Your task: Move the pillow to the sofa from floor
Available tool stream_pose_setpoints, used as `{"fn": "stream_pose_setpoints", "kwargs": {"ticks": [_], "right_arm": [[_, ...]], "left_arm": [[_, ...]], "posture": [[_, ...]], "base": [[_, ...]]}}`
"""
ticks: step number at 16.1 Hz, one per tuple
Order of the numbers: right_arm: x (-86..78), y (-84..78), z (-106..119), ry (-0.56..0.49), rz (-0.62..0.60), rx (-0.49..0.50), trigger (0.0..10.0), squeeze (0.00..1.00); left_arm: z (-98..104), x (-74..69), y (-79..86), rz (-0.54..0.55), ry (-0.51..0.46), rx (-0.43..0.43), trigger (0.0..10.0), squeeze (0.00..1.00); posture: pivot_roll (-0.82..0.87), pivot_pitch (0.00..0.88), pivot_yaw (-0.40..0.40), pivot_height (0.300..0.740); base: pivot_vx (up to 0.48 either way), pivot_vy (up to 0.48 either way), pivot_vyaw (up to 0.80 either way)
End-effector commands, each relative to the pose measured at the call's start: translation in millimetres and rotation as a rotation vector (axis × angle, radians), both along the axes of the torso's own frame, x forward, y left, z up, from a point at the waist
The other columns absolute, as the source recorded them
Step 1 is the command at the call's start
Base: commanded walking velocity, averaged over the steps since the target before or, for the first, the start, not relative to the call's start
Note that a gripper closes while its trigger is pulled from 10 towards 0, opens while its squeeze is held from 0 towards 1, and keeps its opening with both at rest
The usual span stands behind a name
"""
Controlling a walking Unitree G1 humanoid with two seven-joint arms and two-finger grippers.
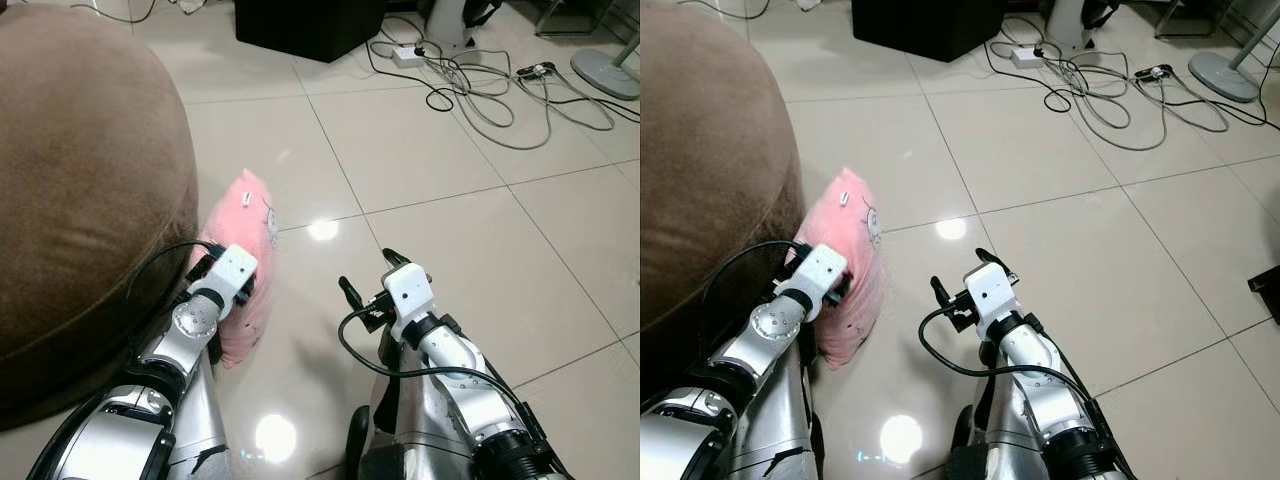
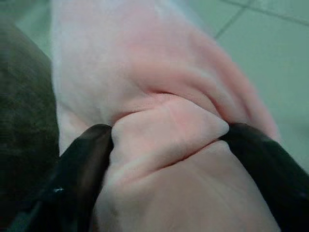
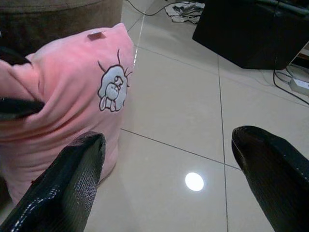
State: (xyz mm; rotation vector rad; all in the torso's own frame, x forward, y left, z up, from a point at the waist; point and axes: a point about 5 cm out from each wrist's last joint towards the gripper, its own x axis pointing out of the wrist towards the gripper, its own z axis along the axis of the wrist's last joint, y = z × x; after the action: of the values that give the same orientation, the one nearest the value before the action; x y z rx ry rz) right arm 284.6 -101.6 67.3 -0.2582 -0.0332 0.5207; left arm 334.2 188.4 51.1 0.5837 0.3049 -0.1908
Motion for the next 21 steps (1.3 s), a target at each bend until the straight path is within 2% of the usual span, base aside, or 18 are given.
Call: {"fn": "stream_pose_setpoints", "kwargs": {"ticks": [1, 5, 12, 14, 16, 17, 21], "right_arm": [[-2.6, -6.1, -3, 0.017, -0.015, -0.012, 10.0, 0.00], [-2.0, -7.0, -3, 0.016, -0.020, -0.013, 10.0, 0.00], [-1.5, -9.2, -3, 0.022, -0.028, -0.019, 10.0, 0.00], [-0.9, -8.8, -4, 0.025, -0.028, -0.022, 10.0, 0.00], [-0.5, -8.5, -4, 0.027, -0.027, -0.023, 10.0, 0.00], [0.0, -8.4, -4, 0.028, -0.026, -0.026, 10.0, 0.00], [1.1, -8.3, -4, 0.029, -0.024, -0.031, 10.0, 0.00]], "left_arm": [[-5, -3.0, -4.6, 0.004, 0.013, -0.052, 0.0, 0.00], [-2, -0.2, -4.9, 0.084, 0.000, -0.168, 0.0, 0.00], [5, 1.4, -25.7, 0.035, -0.062, -0.318, 0.0, 0.00], [18, 5.4, -36.4, 0.005, -0.125, -0.403, 0.0, 0.00], [26, 8.1, -39.2, -0.005, -0.157, -0.434, 0.0, 0.00], [41, 12.6, -43.4, -0.028, -0.209, -0.501, 0.0, 0.00], [67, 19.2, -43.6, -0.045, -0.282, -0.571, 0.0, 0.00]], "posture": [[0.07, 0.243, -0.197, 0.449], [0.06, 0.240, -0.198, 0.449], [0.06, 0.241, -0.199, 0.449], [0.07, 0.241, -0.200, 0.449], [0.07, 0.240, -0.201, 0.449], [0.08, 0.238, -0.202, 0.449], [0.08, 0.235, -0.204, 0.449]], "base": [[0.000, 0.000, 0.00], [0.000, 0.000, 0.00], [0.000, 0.000, 0.00], [0.000, 0.000, 0.00], [0.000, 0.000, 0.00], [0.000, 0.000, 0.00], [0.000, 0.000, 0.00]]}}
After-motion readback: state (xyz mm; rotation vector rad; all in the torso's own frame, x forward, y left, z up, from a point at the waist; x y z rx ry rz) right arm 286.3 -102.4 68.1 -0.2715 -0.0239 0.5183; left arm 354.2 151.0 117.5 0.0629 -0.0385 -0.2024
